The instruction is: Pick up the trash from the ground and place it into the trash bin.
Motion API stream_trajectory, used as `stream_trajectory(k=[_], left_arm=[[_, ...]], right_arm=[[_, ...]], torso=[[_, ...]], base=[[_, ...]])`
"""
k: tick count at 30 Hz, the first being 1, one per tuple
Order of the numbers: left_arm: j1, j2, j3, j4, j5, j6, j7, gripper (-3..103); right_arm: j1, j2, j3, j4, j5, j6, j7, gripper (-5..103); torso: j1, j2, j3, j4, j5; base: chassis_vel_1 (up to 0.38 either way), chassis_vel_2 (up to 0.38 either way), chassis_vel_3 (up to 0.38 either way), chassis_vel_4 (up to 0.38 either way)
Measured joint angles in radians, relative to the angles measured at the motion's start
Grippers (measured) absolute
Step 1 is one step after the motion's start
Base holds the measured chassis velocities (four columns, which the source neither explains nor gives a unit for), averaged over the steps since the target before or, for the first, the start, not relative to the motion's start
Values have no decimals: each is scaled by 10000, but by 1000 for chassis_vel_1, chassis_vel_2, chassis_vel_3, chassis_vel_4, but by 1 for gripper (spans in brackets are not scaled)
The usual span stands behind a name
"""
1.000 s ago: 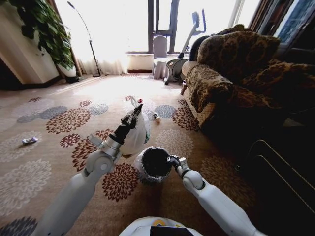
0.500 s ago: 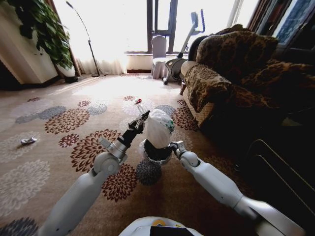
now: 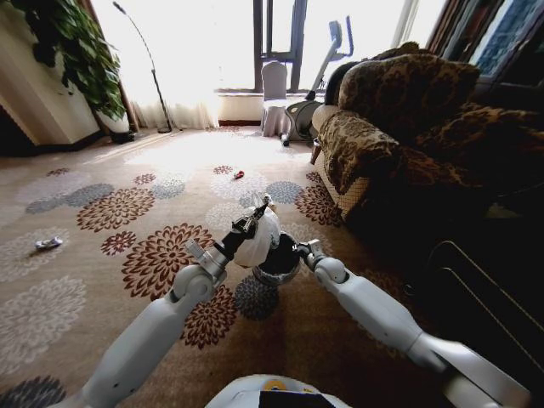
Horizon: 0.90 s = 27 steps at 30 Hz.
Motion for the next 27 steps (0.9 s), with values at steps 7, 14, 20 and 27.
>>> stream_trajectory(k=[7, 14, 20, 27], left_arm=[[-108, -314, 477, 736, 316, -116, 199, 0], [0, -597, 753, 1322, 658, -282, 549, 0], [221, -563, 673, 1348, 784, -374, 638, 0], [71, -732, 852, 2051, 1323, -504, 101, 0]], right_arm=[[307, -69, -138, -96, 208, -39, 28, 2], [396, -408, -116, -30, 603, -147, 72, 2], [512, -547, -51, -92, 968, -227, 52, 2], [466, -810, -92, 496, 1203, -384, -59, 2]], torso=[[-1, 0, 0, 0, 0], [-1, 0, 1, -2, 0], [-1, 0, 0, 0, 1], [-1, 0, -1, 1, 0]], base=[[0, 0, 0, 0], [0, 0, 0, 0], [0, 0, 0, 0], [0, 0, 0, 0]])
